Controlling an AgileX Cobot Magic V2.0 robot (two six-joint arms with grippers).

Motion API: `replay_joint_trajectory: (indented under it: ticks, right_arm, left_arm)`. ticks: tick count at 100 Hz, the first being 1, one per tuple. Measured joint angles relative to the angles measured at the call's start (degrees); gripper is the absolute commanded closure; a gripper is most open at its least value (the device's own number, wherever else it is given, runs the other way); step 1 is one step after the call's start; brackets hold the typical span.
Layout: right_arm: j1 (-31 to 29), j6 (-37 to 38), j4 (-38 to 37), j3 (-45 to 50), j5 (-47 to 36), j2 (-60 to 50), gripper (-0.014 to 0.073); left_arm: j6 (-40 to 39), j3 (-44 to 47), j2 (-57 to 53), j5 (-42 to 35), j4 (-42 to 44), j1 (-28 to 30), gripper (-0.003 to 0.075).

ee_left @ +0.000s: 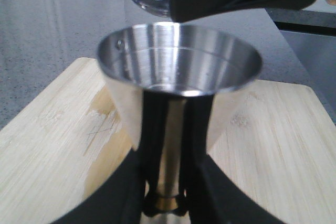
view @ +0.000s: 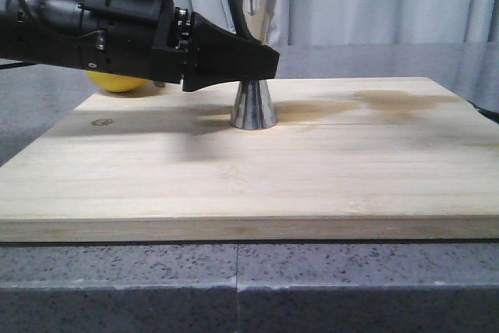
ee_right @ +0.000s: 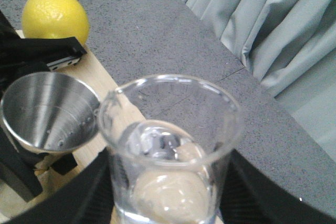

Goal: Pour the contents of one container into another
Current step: 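Tilt the beaker with the right gripper, pouring liquid into the jigger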

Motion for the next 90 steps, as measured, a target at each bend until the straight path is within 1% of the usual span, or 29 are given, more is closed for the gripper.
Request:
replay_joint_trajectory:
  ticks: [35,50,70,90]
  right_arm:
    - [0.5,0.0,-5.3,0.0,0.2,0.0,0.0293]
    - [0.5,0.0,-7.2,-1.3,2.2,0.0,0.0293]
    - [2.1,0.0,-10.3,-3.6,5.1,0.0,0.0293]
    - [3.0,-0.1,-11.2,-4.0,6.3,0.0,0.0293]
  left_arm:
    - [0.0,0.0,0.0,0.0,0.0,0.0,0.0596]
    - [0.0,0.0,0.0,0.0,0.0,0.0,0.0596]
    - [0.0,0.0,0.0,0.0,0.0,0.0,0.0596]
    - [0.0,0.0,0.0,0.0,0.0,0.0,0.0596]
